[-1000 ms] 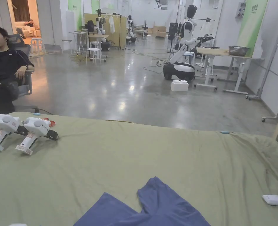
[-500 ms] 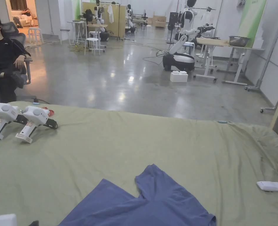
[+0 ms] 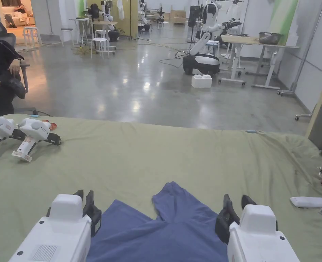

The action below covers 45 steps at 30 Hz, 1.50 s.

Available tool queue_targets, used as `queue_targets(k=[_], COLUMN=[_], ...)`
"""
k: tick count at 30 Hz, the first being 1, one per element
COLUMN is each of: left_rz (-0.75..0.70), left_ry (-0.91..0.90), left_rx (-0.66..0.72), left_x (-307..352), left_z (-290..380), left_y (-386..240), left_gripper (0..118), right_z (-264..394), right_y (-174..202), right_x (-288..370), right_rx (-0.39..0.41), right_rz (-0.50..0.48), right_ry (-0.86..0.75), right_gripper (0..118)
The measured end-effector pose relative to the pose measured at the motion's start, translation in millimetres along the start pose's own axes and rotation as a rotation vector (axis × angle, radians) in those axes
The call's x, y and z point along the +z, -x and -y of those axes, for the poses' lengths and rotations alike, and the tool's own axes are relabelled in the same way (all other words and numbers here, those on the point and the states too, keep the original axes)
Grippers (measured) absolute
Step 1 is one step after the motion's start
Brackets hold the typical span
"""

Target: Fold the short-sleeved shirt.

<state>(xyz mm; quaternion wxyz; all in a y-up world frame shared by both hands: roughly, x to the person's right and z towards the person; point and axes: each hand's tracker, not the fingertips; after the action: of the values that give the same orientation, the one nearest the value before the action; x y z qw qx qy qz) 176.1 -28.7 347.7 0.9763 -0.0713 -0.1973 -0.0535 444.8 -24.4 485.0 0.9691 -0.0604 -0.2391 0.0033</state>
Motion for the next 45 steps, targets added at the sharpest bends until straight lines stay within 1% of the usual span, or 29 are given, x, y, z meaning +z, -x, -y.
queue_targets(k=[1,2,5,9,13,17,19,21,22,24,27,28,29,31,32,34,36,37,38,39,40,41,42,43,45], left_rz=[-0.001,-0.002,0.019,0.019,0.006,-0.063,-0.088,-0.101,-0.11,-0.119,-0.089,-0.083,-0.075,-0.059,-0.054,-0.073,-0.06,-0.09,-0.114,-0.113,-0.123,-0.125,-0.117,-0.109,-0.062], left_ry=[-0.013,-0.026,-0.036,0.019,0.214,0.432,0.528,0.569,0.609,0.678,0.757,0.775,0.8,0.861,0.893,0.948,0.972,0.956,0.929,0.93,0.919,0.901,0.882,0.868,0.836], left_rx=[0.004,0.01,0.018,0.011,0.062,0.148,0.222,0.309,0.33,0.357,0.388,0.403,0.417,0.417,0.403,0.359,0.305,0.255,0.234,0.248,0.247,0.245,0.242,0.241,0.259], left_x=[2.2,4.4,7.7,4.1,-13.9,-37.9,-48.8,-57.9,-63.9,-72.4,-85.6,-90.0,-95.0,-103.6,-107.4,-112.3,-112.7,-112.3,-111.1,-109.3,-109.1,-107.8,-107.4,-105.5,-106.8], left_z=[-2.1,-3.8,-6.8,-0.6,23.8,64.3,83.2,97.9,103.9,112.8,126.9,132.0,137.8,148.1,153.4,162.9,172.6,174.9,173.9,173.9,172.0,170.4,169.1,166.3,165.5], left_y=[-3.8,-6.5,-8.8,2.8,50.2,117.2,151.8,179.7,189.5,203.2,209.2,208.9,208.2,201.7,197.3,185.7,172.6,166.7,162.8,158.5,156.7,155.9,154.9,154.6,152.1], left_gripper=[5,2,0,0,0,0,0,0,3,14,45,59,67,73,74,73,72,70,68,64,50,42,38,38,12], right_z=[-1.2,-2.4,-4.0,2.3,14.5,29.9,36.0,40.5,42.5,46.3,51.4,53.0,54.1,57.6,59.3,64.0,66.9,68.1,69.3,70.5,71.7,72.7,73.3,73.6,73.9], right_y=[1.8,1.9,1.0,0.5,-3.4,-5.7,-5.9,-4.3,-3.0,-0.5,4.1,5.5,6.9,9.4,10.4,10.4,10.8,10.9,10.6,10.2,9.8,9.2,8.3,7.3,5.2], right_x=[-0.2,0.3,-0.8,-3.4,-8.3,-15.8,-20.3,-24.5,-27.0,-31.3,-36.7,-38.4,-39.7,-42.6,-44.2,-47.1,-50.0,-51.5,-53.8,-56.4,-59.8,-64.1,-69.1,-76.1,-95.8], right_rx=[-0.004,-0.009,-0.037,-0.005,0.0,0.013,0.014,0.021,0.026,0.032,0.044,0.048,0.051,0.058,0.062,0.063,0.066,0.069,0.07,0.071,0.074,0.078,0.08,0.08,0.087], right_rz=[0.012,0.032,0.011,0.009,0.0,0.001,-0.006,-0.01,-0.012,-0.021,-0.031,-0.034,-0.038,-0.041,-0.044,-0.046,-0.046,-0.044,-0.044,-0.045,-0.047,-0.049,-0.053,-0.059,-0.073], right_ry=[-0.015,-0.024,-0.029,-0.016,0.038,0.095,0.125,0.144,0.156,0.173,0.193,0.2,0.207,0.221,0.23,0.243,0.255,0.262,0.268,0.275,0.283,0.292,0.302,0.313,0.349], right_gripper=[2,2,2,2,2,2,2,2,2,2,2,2,2,2,2,2,2,2,2,2,2,2,2,2,2])
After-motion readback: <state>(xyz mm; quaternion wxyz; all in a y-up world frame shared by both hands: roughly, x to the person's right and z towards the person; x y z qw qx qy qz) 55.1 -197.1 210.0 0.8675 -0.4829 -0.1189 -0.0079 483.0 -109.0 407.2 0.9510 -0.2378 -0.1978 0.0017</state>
